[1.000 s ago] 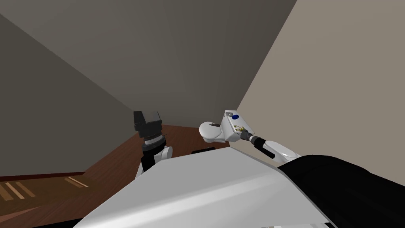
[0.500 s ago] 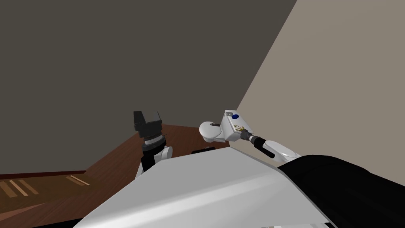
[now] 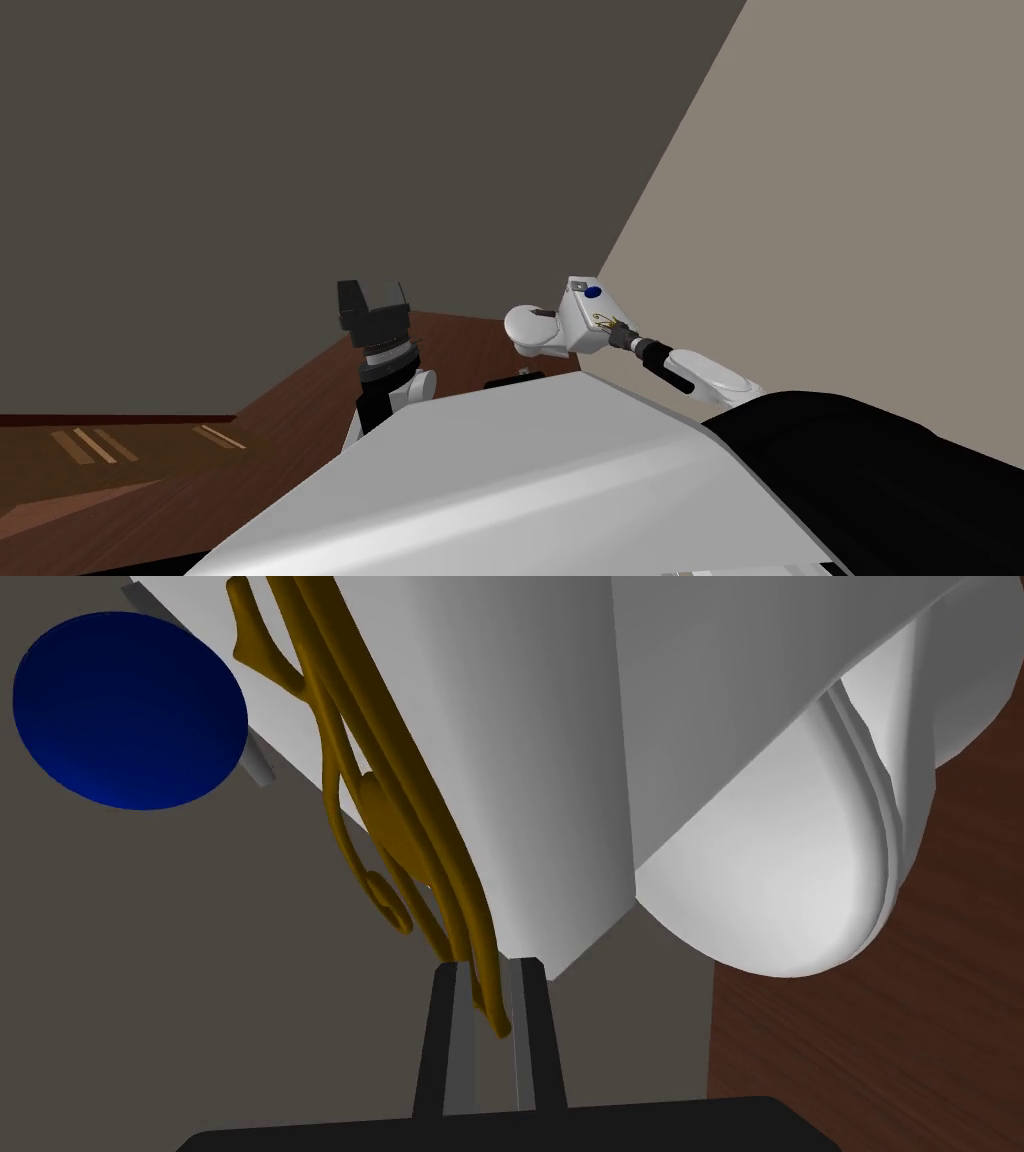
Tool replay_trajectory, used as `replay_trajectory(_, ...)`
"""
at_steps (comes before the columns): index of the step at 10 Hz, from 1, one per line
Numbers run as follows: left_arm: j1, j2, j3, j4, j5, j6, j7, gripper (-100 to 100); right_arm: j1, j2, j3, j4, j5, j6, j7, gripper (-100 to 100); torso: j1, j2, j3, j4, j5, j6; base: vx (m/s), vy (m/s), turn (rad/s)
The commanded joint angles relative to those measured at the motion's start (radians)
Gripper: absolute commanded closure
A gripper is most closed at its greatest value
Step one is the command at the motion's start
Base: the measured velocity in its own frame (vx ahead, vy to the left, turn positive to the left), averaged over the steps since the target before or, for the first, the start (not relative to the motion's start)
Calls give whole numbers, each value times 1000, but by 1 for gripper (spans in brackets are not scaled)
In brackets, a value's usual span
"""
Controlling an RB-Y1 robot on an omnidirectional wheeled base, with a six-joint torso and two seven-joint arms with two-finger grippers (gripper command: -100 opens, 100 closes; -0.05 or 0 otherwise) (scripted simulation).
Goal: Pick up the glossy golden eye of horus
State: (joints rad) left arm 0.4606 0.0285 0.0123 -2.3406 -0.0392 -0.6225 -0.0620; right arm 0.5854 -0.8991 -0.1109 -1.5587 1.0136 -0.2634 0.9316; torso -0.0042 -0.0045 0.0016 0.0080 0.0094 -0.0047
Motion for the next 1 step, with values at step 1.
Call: replay_trajectory(1, 0, 0, 0, 0, 0, 0, 0, 0, 0, 0, 0, 0, 0, 0, 0, 0, 0, 0, 0, 0, 0, 0, -6, -1, -3)
